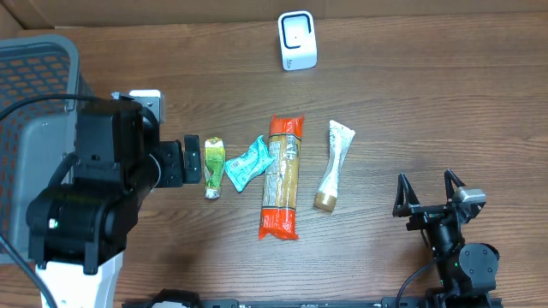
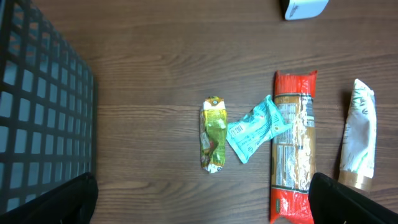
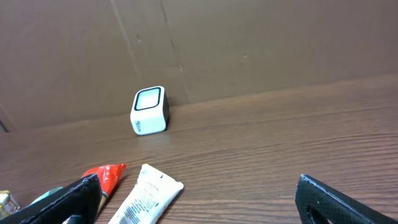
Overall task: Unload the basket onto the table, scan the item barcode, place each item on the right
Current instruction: 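Withdraw the left gripper to hover beside the basket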
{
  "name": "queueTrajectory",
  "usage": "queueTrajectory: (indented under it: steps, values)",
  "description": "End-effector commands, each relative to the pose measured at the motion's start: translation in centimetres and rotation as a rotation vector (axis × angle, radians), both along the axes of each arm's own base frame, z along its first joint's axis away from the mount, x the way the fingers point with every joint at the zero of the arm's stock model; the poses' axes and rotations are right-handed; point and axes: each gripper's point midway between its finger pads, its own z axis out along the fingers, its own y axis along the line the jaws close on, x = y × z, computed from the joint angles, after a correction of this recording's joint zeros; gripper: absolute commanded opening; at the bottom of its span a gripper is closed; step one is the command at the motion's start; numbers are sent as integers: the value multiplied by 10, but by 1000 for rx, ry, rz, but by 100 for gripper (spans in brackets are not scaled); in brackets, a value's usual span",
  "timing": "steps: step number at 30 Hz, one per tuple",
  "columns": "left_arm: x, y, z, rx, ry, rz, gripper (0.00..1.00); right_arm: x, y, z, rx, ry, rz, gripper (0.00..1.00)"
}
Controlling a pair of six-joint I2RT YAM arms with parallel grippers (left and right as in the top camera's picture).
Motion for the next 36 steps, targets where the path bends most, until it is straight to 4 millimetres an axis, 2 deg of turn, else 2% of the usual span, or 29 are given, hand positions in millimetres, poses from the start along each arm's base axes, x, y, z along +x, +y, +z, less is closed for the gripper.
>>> queueTrajectory:
  steps: [1, 10, 14, 29, 34, 36]
  values:
    - [6, -2, -7, 6, 29, -13, 100, 0, 0, -1, -1, -4, -3, 100]
    - [26, -4, -31, 17, 118, -14, 100, 0, 0, -1, -1, -4, -3, 100]
    - [24, -2, -52, 47, 229, -13, 100, 0, 0, -1, -1, -4, -3, 100]
    - [45, -5, -96, 65, 386, -16, 100, 0, 0, -1, -1, -4, -3, 100]
    - [63, -8, -106, 64, 378, -17, 100, 0, 0, -1, -1, -4, -3, 100]
    - [82, -1, -105, 129, 323, -29, 100, 0, 0, -1, -1, -4, -3, 100]
